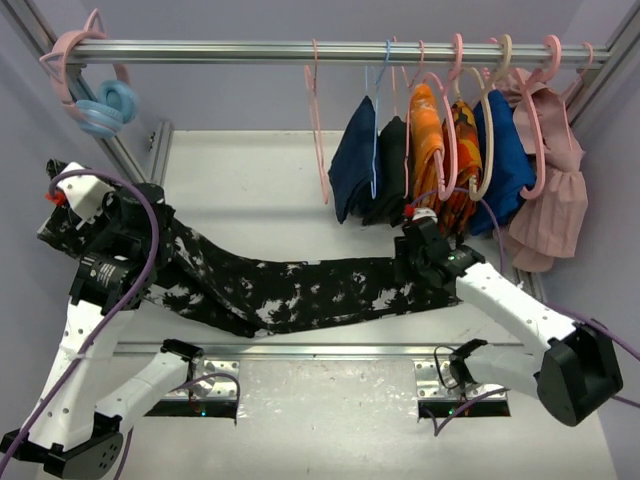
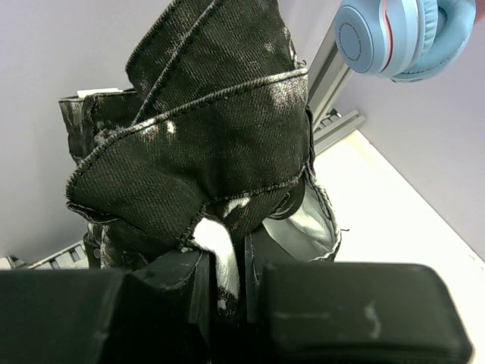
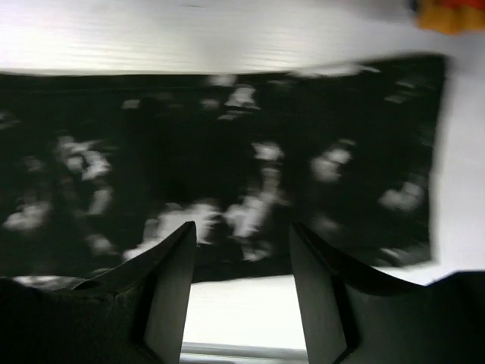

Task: Place the trousers on the hanger
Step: Fold the trousers at the center of the board.

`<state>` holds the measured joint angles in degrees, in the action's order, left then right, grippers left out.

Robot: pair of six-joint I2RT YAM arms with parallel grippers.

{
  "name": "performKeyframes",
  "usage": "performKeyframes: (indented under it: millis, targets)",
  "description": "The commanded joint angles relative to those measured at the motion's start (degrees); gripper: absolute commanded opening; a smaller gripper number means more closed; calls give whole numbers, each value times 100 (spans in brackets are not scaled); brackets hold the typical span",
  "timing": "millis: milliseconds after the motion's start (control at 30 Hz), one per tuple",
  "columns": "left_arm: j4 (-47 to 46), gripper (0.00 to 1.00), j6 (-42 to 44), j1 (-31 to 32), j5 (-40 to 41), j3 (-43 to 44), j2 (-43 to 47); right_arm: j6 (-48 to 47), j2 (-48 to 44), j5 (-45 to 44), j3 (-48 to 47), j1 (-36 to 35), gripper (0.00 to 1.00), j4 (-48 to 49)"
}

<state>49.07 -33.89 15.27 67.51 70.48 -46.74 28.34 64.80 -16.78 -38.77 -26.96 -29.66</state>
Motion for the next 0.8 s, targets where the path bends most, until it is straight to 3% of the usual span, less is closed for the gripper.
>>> performKeyframes:
  millis: [0,167,367,500,633,767]
  targets:
    - [-482,0,9,-68,-243,130,248,535,869,319,152,-1042,54,1168]
    - [-758,0,172,-59,-496,-115,616,1144,2300,-153,-92,-1663,59,1660]
    - [-741,0,181,-68,-735,-329,693,2247,2907,-1009,-398,-1664,72,500]
    - [-820,0,172,-68,-1405,-473,596,2657,2233,-854,317,-1305,81,339]
    - [-917,0,-20,-68,-2154,-671,433,2626,1539,-413,1031,-617,81,408]
    - [-1326,0,-78,-68,-2800,-999,293,2752,177,-158,1653,-117,81,391]
